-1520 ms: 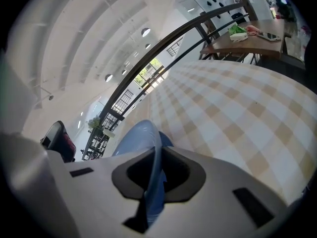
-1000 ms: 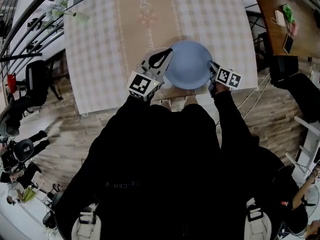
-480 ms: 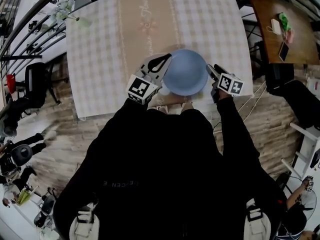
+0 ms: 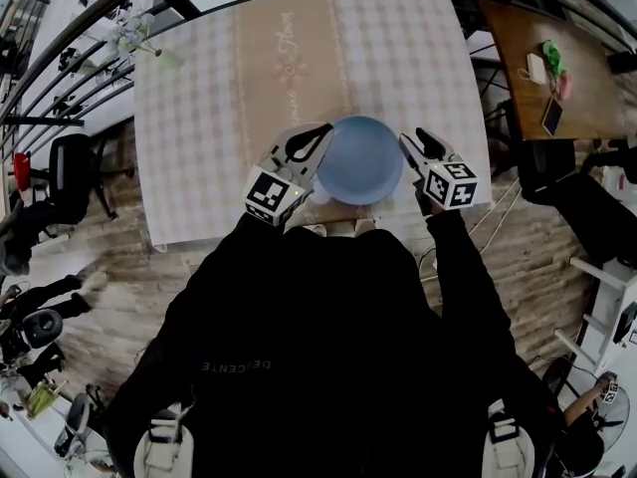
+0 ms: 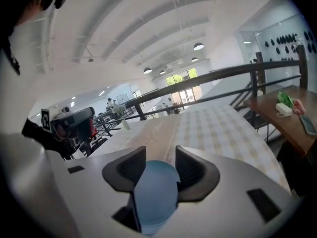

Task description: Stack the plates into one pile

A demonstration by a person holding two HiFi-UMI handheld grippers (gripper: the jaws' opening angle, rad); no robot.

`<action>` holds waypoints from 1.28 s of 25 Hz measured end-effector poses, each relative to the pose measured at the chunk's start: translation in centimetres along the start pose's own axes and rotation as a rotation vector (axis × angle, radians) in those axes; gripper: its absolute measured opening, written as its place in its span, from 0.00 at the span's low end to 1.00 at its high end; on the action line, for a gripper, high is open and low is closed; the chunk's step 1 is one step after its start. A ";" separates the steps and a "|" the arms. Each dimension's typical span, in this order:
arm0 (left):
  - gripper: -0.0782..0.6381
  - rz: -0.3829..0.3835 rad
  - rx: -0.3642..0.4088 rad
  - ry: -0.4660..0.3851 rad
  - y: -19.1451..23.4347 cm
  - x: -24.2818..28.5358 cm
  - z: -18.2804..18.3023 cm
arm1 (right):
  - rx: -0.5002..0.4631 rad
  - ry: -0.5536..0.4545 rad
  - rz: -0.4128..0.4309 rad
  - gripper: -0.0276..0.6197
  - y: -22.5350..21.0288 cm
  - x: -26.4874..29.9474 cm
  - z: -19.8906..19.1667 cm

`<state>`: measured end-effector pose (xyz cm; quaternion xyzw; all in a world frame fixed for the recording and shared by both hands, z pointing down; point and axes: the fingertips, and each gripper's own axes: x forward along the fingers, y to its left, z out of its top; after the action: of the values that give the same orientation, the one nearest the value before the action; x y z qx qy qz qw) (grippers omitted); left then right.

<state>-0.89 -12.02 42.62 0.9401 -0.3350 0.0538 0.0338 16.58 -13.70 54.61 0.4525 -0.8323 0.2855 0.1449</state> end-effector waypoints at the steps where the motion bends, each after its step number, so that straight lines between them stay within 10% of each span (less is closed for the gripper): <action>1: 0.14 -0.003 0.001 -0.007 -0.2 -0.1 0.5 | -0.033 -0.015 0.014 0.34 0.7 -0.3 0.8; 11: 0.14 -0.042 -0.012 -0.051 -2.0 -1.3 5.0 | -0.083 -0.207 0.206 0.26 8.0 -3.7 9.1; 19: 0.14 -0.042 0.007 -0.080 -2.7 -1.0 7.9 | -0.274 -0.361 0.232 0.05 12.3 -7.1 13.7; 32: 0.14 -0.063 0.045 -0.113 -4.2 -0.3 10.6 | -0.401 -0.423 0.279 0.05 15.3 -9.4 15.4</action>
<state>2.44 -9.64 31.92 0.9523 -0.3051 0.0071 -0.0047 9.26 -10.18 32.40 0.3459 -0.9376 0.0329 0.0146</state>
